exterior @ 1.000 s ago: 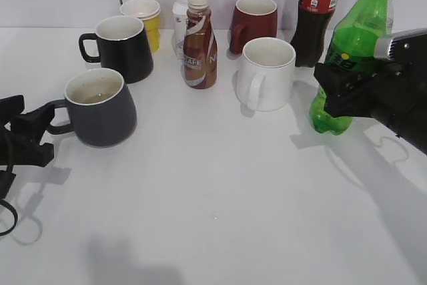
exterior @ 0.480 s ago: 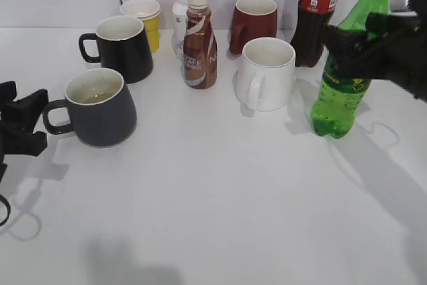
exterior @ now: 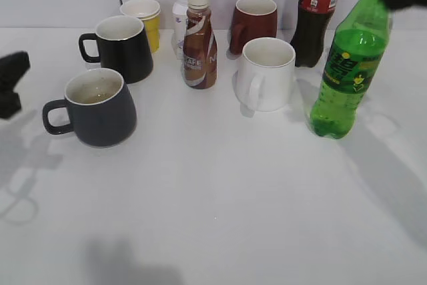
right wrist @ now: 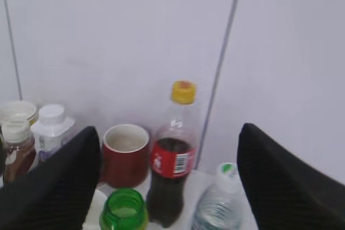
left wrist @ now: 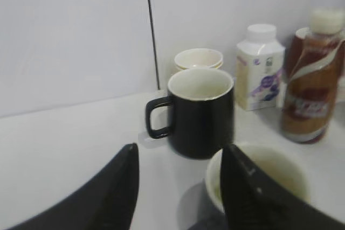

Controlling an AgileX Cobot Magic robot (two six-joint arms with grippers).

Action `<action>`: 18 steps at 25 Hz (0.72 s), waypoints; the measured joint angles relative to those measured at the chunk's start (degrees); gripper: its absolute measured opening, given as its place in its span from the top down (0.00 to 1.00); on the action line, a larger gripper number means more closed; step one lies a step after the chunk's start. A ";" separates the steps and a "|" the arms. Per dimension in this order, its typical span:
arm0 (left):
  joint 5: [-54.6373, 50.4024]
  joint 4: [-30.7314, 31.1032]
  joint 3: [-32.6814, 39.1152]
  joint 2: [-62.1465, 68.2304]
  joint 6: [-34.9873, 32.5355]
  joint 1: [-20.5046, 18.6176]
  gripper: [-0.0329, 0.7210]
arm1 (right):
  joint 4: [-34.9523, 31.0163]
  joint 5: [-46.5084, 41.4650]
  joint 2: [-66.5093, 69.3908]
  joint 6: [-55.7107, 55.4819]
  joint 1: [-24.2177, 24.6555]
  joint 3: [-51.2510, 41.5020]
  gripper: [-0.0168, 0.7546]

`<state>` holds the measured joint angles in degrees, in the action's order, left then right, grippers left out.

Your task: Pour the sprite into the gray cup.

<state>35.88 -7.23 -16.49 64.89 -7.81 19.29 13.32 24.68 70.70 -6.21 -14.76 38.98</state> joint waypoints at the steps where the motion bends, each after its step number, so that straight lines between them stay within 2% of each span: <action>1: -8.35 -0.52 -2.56 -3.22 0.00 0.00 0.45 | 1.24 -3.96 -2.59 -1.47 0.00 1.67 0.21; 4: -32.37 -0.77 -10.70 -13.30 0.00 0.00 0.45 | 4.81 -12.92 -9.57 -4.98 0.00 4.82 0.21; 6: -43.76 -0.42 -14.70 -20.28 0.00 0.00 0.45 | 5.50 -18.31 -14.22 -5.96 0.00 5.26 0.21; 11: -57.67 -0.42 -18.22 -33.92 0.00 0.00 0.45 | 4.44 -33.45 -28.13 -6.47 0.00 5.26 0.21; 14: -66.02 0.13 -18.29 -41.24 0.00 -1.00 0.45 | -1.18 -44.81 -35.30 -2.00 -0.05 5.37 0.21; 17: -76.67 2.52 -18.29 -47.82 0.00 -3.40 0.45 | -11.67 -59.54 -42.03 6.21 -0.05 5.37 0.21; 18: -80.62 3.59 -18.29 -49.81 0.00 -4.61 0.45 | -13.32 -63.83 -44.16 7.73 -0.05 5.37 0.21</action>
<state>-44.74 -3.63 -34.78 15.08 -7.81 14.68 0.00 -39.14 26.54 1.52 -14.81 44.35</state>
